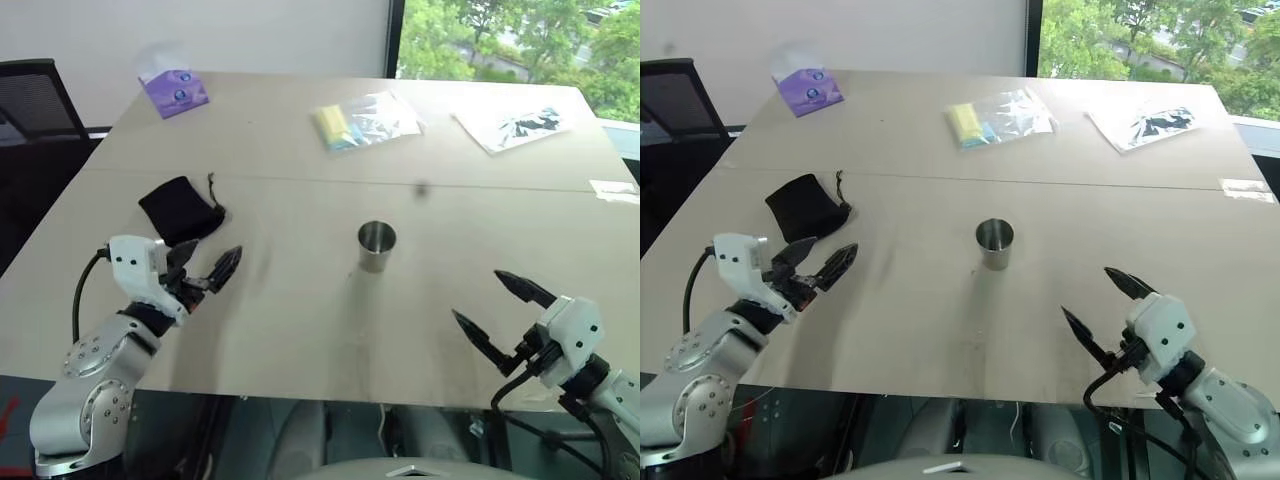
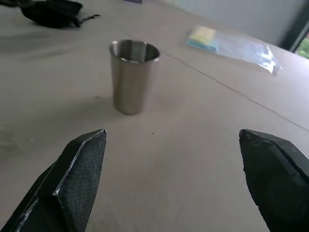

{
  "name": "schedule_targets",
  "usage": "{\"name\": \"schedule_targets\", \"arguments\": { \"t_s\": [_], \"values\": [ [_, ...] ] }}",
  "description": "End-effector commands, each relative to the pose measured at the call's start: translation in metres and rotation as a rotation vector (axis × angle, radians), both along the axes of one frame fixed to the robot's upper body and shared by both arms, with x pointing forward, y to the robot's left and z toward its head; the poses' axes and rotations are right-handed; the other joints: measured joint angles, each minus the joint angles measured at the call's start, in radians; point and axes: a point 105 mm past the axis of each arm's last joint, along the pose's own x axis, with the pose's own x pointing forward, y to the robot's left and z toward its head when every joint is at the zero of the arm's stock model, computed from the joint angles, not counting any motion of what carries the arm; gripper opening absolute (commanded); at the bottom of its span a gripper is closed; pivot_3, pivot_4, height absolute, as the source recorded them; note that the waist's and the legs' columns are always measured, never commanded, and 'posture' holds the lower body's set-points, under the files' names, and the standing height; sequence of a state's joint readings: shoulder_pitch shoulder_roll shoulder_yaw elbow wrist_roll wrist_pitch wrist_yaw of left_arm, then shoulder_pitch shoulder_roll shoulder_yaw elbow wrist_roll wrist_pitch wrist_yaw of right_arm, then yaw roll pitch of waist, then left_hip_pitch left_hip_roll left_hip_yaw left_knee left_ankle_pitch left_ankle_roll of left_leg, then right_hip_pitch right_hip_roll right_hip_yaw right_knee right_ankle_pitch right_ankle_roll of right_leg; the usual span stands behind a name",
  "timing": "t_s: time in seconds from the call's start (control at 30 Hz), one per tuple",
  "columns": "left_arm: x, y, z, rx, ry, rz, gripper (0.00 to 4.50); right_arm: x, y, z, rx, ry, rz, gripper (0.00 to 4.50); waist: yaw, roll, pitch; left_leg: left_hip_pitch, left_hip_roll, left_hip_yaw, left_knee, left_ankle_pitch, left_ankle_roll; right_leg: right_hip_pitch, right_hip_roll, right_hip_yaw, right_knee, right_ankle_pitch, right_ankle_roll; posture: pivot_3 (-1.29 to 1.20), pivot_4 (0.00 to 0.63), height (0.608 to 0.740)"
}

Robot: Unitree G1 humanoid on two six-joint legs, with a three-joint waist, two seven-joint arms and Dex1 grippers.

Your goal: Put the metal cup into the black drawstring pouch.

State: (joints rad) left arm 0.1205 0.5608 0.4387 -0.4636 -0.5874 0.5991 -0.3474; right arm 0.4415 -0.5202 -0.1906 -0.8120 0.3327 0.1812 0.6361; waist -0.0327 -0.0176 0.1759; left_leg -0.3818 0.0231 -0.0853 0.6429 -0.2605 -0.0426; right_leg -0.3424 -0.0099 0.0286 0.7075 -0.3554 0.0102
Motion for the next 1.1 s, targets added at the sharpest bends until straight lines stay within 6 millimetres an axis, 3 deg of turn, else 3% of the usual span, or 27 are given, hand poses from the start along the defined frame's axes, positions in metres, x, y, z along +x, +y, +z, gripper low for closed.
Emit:
{"name": "schedule_targets", "arguments": {
  "t_s": [0.03, 0.13, 0.23, 0.43, 0.8, 1.0, 1.1],
  "values": [
    [0.008, 0.020, 0.018, 0.174, -0.024, 0.156, 4.41, -0.011, 0.021, 0.020, -0.004, -0.063, 0.177, 4.44, 0.001, 0.000, 0.000, 0.000, 0.000, 0.000, 0.000, 0.000, 0.000, 0.000, 0.000, 0.000, 0.000, 0.000, 0.000, 0.00, 0.150, 0.740],
    [0.019, 0.015, 0.021, 0.415, 0.029, 0.139, 4.41, -0.018, 0.032, 0.023, -0.005, -0.041, 0.287, 4.44, 0.009, -0.001, 0.000, -0.001, -0.001, -0.001, 0.000, 0.000, 0.000, 0.000, 0.000, -0.002, 0.000, 0.000, 0.000, 0.00, 0.150, 0.740],
    [0.029, 0.017, 0.027, 0.817, 0.085, 0.190, 4.41, -0.028, 0.043, 0.023, -0.021, -0.003, 0.412, 4.44, 0.016, -0.002, 0.001, -0.001, -0.002, -0.001, 0.000, 0.000, 0.000, 0.000, 0.000, -0.002, -0.001, 0.000, 0.000, 0.00, 0.150, 0.740],
    [0.043, 0.019, 0.032, 1.103, 0.119, 0.277, 4.41, -0.031, 0.048, 0.023, -0.056, 0.017, 0.486, 4.44, 0.017, -0.003, 0.002, -0.002, -0.001, 0.000, -0.001, 0.000, 0.000, 0.000, 0.001, -0.001, -0.003, 0.000, 0.000, 0.00, 0.150, 0.740],
    [0.069, 0.029, 0.041, 1.269, 0.139, 0.295, 4.41, -0.026, 0.045, 0.027, -0.068, -0.003, 0.436, 4.44, 0.020, -0.003, 0.002, -0.010, -0.001, -0.001, 0.000, 0.000, 0.000, -0.004, 0.001, -0.007, -0.006, 0.000, 0.000, 0.00, 0.150, 0.740],
    [0.083, 0.029, 0.030, 1.238, 0.179, 0.279, 4.41, -0.020, 0.045, 0.028, -0.079, -0.012, 0.392, 4.44, 0.021, -0.003, 0.002, -0.013, -0.001, -0.004, 0.002, 0.000, 0.000, -0.004, 0.000, -0.011, -0.007, 0.000, 0.000, 0.00, 0.150, 0.740],
    [0.089, 0.023, 0.028, 1.240, 0.172, 0.252, 3.64, -0.015, 0.044, 0.029, -0.095, -0.023, 0.356, 4.50, 0.021, -0.003, 0.002, -0.014, -0.002, -0.005, 0.004, 0.000, 0.000, -0.004, 0.001, -0.012, -0.006, 0.000, 0.000, 0.00, 0.150, 0.740]
  ]
}}
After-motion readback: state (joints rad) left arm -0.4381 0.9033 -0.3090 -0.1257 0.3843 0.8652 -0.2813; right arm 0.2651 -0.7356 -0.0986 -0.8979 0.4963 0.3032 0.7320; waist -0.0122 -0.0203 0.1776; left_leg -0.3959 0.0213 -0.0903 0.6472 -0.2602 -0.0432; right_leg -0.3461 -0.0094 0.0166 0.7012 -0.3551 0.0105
